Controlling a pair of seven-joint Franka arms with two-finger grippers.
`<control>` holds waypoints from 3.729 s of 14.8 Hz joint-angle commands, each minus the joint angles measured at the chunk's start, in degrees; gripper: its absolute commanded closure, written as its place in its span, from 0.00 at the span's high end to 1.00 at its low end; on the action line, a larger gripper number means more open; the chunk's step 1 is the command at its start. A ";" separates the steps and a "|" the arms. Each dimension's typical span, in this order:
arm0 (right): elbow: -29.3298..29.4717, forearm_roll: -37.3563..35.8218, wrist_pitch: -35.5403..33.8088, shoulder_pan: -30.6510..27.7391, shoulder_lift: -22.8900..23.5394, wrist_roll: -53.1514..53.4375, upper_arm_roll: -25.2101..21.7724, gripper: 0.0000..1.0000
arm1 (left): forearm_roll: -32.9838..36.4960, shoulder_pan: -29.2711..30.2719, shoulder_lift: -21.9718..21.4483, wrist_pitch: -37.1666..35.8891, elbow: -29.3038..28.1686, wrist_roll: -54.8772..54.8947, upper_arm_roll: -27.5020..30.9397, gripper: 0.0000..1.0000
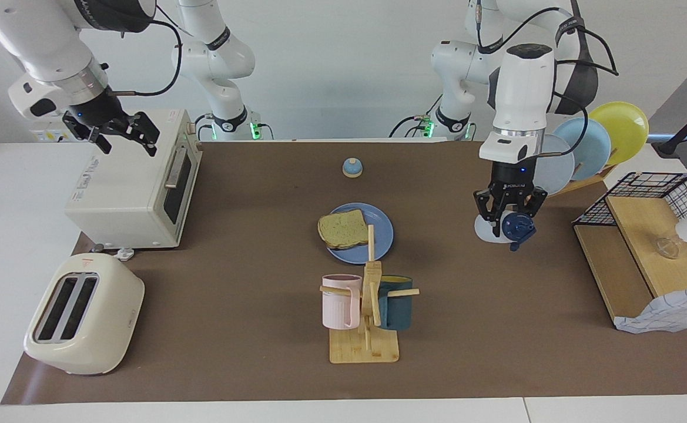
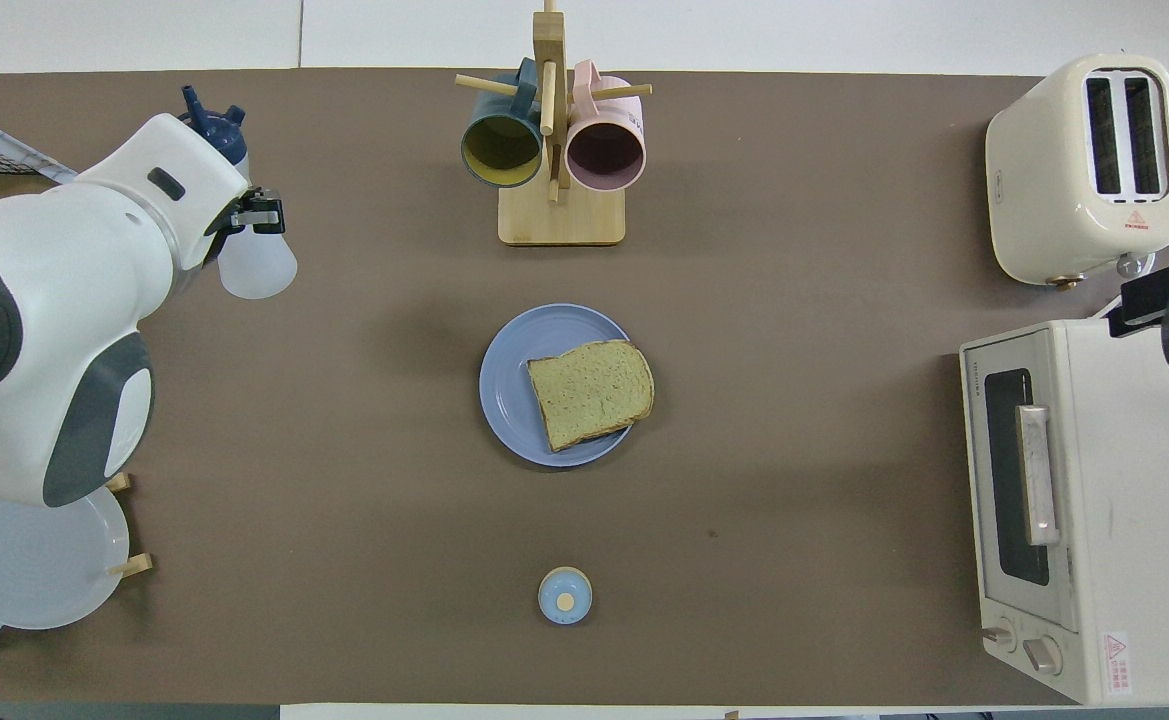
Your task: Put bread on plate and add seasoning
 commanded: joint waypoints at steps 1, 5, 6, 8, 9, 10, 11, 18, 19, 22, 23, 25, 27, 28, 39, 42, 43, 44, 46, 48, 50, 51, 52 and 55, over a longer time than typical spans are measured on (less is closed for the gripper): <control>-1.68 -0.32 1.16 -0.58 -1.20 -1.08 0.46 1.00 | -0.71 1.66 -2.99 5.84 -4.72 -0.79 -0.53 0.12; -1.68 -0.32 1.07 -0.58 -1.20 -1.08 0.46 1.00 | -0.71 1.67 -2.90 12.26 -7.45 -2.37 -0.53 0.12; -1.68 -0.32 1.07 -0.58 -1.29 -1.08 0.46 1.00 | -0.71 1.67 -2.38 14.71 -8.32 -3.42 -0.53 0.12; -1.68 -0.32 1.07 -0.58 -1.20 -1.08 0.46 1.00 | -0.71 1.67 -0.36 20.86 -9.82 -5.88 -0.53 0.12; -1.68 -0.32 1.07 -0.58 -1.20 -1.08 0.46 1.00 | -0.71 1.58 1.22 24.02 -10.09 -7.20 -0.53 0.12; -1.68 -0.32 1.07 -0.58 -1.20 -1.08 0.46 1.00 | -0.71 1.58 2.80 26.66 -10.27 -8.08 -0.53 0.12; -1.68 -0.32 1.07 -0.58 -1.20 -1.08 0.46 1.00 | -0.71 1.58 4.03 29.56 -10.62 -8.35 -0.53 0.12; -1.68 -0.32 1.07 -0.58 -1.29 -1.08 0.46 1.00 | -0.62 1.84 9.13 47.86 -16.06 -8.44 -0.18 0.12; -1.68 -0.24 1.07 -0.58 -1.20 -1.08 0.46 1.00 | -0.62 1.84 9.14 48.65 -16.42 -8.18 -0.18 0.12; -1.68 -0.32 1.07 -0.58 -1.20 -1.08 0.46 1.00 | -0.18 1.84 9.14 50.32 -17.38 -6.87 -0.09 0.12; -1.68 -0.32 1.07 -0.58 -1.29 -1.08 0.46 1.00 | -0.18 1.93 9.23 51.20 -17.91 -5.64 -0.09 0.12; -1.68 -0.32 1.08 -0.58 -1.20 -1.08 0.46 1.00 | -0.18 2.28 11.06 54.62 -18.26 -4.49 0.26 0.12; -1.68 -0.32 1.07 -0.58 -1.20 -1.08 0.46 1.00 | -0.27 2.54 11.95 56.30 -18.53 -4.22 0.52 0.12; -1.76 -0.32 1.07 -0.58 -1.20 -1.08 0.46 1.00 | -0.18 2.81 12.65 56.74 -18.53 -3.44 0.78 0.12; -1.68 -0.32 1.07 -0.58 -1.20 -1.08 0.46 1.00 | -0.36 2.81 19.07 57.01 -15.89 -3.08 1.05 0.14; -1.68 -0.32 1.07 -0.58 -1.29 -1.08 0.46 1.00 | -0.36 2.72 19.78 57.01 -15.63 -3.08 1.05 0.16; -1.68 -0.32 1.07 -0.58 -1.20 -1.08 0.46 1.00 | -0.36 2.72 19.78 57.01 -15.63 -3.08 1.05 0.17; -1.68 -0.32 1.07 -0.58 -1.29 -1.08 0.46 1.00 | -0.18 2.81 19.78 57.01 -15.72 -3.17 1.05 0.20; -1.68 -0.32 1.07 -0.58 -1.20 -1.08 0.46 1.00 | -0.09 2.81 19.78 57.10 -15.89 -3.17 1.05 0.36; -1.68 -0.32 1.07 -0.58 -1.20 -1.08 0.46 1.00 | 0.08 2.81 19.60 57.10 -16.15 -3.17 1.05 0.53; -1.68 -0.32 1.08 -0.58 -1.20 -1.08 0.46 1.00 | 0.08 2.81 19.60 57.10 -16.33 -3.17 1.05 0.60; -1.68 -0.32 1.07 -0.58 -1.29 -1.08 0.46 1.00 | 0.17 2.81 19.51 57.10 -16.51 -3.08 1.05 0.64; -1.68 -0.32 1.07 -0.58 -1.29 -1.08 0.46 1.00 | 0.08 2.81 19.43 57.10 -16.68 -3.17 1.05 0.64; -1.76 -0.32 1.16 -0.58 -1.20 -1.08 0.46 1.00 | 0.17 2.81 19.25 57.10 -17.21 -3.17 1.05 0.65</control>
